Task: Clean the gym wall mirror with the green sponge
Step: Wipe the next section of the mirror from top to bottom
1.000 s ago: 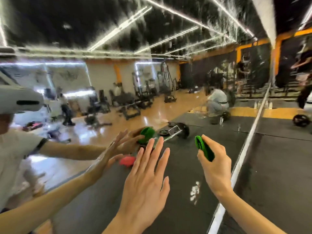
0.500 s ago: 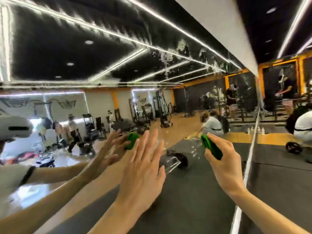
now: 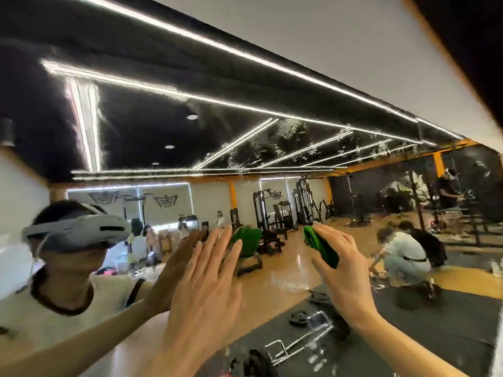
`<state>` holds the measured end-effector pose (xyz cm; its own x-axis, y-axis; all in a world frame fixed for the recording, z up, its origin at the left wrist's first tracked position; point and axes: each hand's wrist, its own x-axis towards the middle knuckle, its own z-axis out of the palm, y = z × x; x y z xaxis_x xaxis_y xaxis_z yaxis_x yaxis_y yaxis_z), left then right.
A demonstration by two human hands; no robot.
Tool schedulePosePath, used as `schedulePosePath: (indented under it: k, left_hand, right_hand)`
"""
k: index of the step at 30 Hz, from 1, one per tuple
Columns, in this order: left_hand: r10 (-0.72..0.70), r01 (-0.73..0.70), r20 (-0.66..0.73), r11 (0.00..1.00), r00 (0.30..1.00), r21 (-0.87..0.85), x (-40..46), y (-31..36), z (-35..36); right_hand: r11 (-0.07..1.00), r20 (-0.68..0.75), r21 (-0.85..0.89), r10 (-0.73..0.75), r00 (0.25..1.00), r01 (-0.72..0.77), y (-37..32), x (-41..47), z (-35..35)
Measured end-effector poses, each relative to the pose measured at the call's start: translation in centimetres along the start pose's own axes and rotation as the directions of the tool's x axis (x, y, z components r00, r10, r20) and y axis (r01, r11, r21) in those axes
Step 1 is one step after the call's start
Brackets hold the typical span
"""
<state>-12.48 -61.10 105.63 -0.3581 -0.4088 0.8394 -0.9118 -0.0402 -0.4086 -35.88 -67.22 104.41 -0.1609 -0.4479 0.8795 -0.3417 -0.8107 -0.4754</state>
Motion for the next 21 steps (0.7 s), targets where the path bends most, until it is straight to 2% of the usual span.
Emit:
schedulePosePath:
  k: [9, 15, 21]
  left_hand:
    - [-0.084, 0.086, -0.033, 0.994, 0.996, 0.067, 9.2, 0.7, 0.7]
    - [-0.066, 0.083, -0.135, 0.989, 0.989, 0.125, 11.4, -2.3, -0.4]
    - [-0.111, 0.136, -0.164, 0.98, 0.98, 0.147, 11.8, -4.7, -0.4]
  right_hand:
    - [0.996, 0.009, 0.086, -0.038, 0.999, 0.037, 6.2, 7.3, -0.1]
    - [0.975, 0.01, 0.186, -0.125, 0.992, 0.121, 3.6, 11.5, 2.8]
    - [0.95, 0.02, 0.249, -0.197, 0.98, 0.186, -0.1, 13.3, 6.6]
